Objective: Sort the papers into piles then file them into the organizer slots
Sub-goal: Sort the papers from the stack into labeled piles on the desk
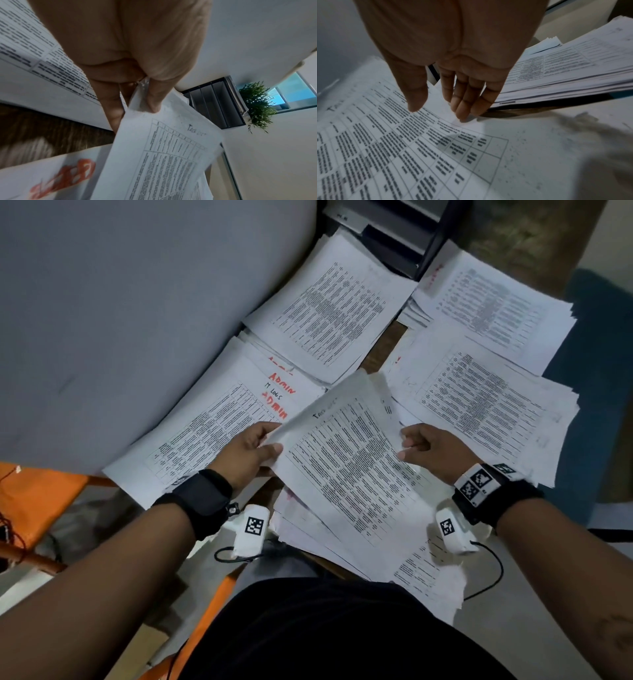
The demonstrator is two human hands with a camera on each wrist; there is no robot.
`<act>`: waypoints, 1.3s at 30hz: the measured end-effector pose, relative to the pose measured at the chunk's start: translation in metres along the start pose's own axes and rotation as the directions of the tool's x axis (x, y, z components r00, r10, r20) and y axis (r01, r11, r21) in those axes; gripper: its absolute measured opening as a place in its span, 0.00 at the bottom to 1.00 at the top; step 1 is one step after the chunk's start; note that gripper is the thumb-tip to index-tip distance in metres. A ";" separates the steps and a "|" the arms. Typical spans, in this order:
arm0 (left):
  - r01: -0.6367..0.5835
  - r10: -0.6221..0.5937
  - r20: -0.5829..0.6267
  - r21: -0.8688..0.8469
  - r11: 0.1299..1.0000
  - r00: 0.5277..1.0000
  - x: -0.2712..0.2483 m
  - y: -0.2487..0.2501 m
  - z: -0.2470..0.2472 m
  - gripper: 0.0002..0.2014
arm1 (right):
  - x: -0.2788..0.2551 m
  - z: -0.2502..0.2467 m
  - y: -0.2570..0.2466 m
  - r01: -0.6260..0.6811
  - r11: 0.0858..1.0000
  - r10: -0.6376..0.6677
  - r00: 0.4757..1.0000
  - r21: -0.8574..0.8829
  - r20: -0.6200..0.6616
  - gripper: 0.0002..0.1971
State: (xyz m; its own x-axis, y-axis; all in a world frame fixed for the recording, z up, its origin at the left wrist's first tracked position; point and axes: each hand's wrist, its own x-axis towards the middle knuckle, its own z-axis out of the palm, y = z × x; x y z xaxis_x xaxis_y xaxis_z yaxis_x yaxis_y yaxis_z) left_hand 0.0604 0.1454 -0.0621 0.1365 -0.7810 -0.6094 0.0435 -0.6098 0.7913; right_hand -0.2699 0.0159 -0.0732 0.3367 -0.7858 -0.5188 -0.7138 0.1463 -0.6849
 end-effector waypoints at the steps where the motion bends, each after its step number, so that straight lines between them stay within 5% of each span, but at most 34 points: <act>1: -0.001 0.001 -0.010 0.001 1.000 1.000 0.001 0.002 0.001 0.12 | 0.000 0.000 0.001 -0.003 1.000 0.003 1.000 -0.024 -0.011 0.21; 4: 0.022 -0.022 -0.034 -0.019 1.000 0.999 0.004 0.006 0.003 0.09 | -0.001 -0.002 0.002 -0.012 0.992 0.009 1.000 -0.124 -0.030 0.28; 9: 0.047 -0.047 -0.008 -0.005 0.999 0.999 0.003 0.004 0.006 0.05 | -0.007 -0.007 0.016 -0.062 0.974 0.061 0.998 -0.217 -0.009 0.14; 12: 0.061 -0.061 -0.010 0.018 0.998 0.998 -0.002 0.002 0.005 0.02 | -0.014 -0.008 0.015 -0.038 0.971 0.037 0.999 -0.237 -0.009 0.17; 17: 0.023 -0.024 0.002 0.212 0.977 1.000 -0.001 -0.001 0.004 0.17 | -0.019 -0.004 0.013 -0.011 0.971 0.006 1.000 -0.237 -0.020 0.12; 20: -0.006 -0.028 0.071 0.443 0.897 0.997 0.001 -0.003 0.006 0.17 | -0.019 0.003 0.009 -0.008 0.978 0.007 1.000 -0.209 -0.008 0.11; 25: -0.097 0.072 0.066 0.787 0.610 0.995 0.003 -0.010 0.009 0.25 | -0.020 0.009 0.008 -0.022 0.986 0.014 0.999 -0.166 -0.050 0.08; 28: -0.102 0.156 -0.001 0.752 0.652 0.988 0.001 -0.007 0.010 0.12 | -0.020 0.009 0.009 -0.046 0.989 0.035 0.996 -0.139 -0.078 0.07; 31: -0.088 0.201 -0.048 0.785 0.613 0.978 0.000 -0.004 0.009 0.25 | -0.022 0.009 0.011 -0.075 0.994 0.068 0.994 -0.082 -0.082 0.09; 36: -0.141 0.241 0.007 0.828 0.542 0.971 -0.004 0.000 0.006 0.11 | -0.023 0.011 0.023 -0.078 0.993 0.069 0.992 -0.085 -0.101 0.10; 39: -0.225 0.362 0.023 0.818 0.529 0.932 -0.003 -0.005 0.003 0.08 | -0.022 0.013 0.028 -0.057 0.994 0.047 0.994 -0.094 -0.103 0.12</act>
State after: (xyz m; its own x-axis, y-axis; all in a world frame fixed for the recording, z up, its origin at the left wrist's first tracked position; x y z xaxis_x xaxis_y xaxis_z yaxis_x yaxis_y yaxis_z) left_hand 0.0568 0.1506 -0.0646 0.1205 -0.9515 -0.2829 -0.8177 -0.2567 0.5152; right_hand -0.2893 0.0448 -0.0877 0.2372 -0.8360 -0.4948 -0.7866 0.1336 -0.6028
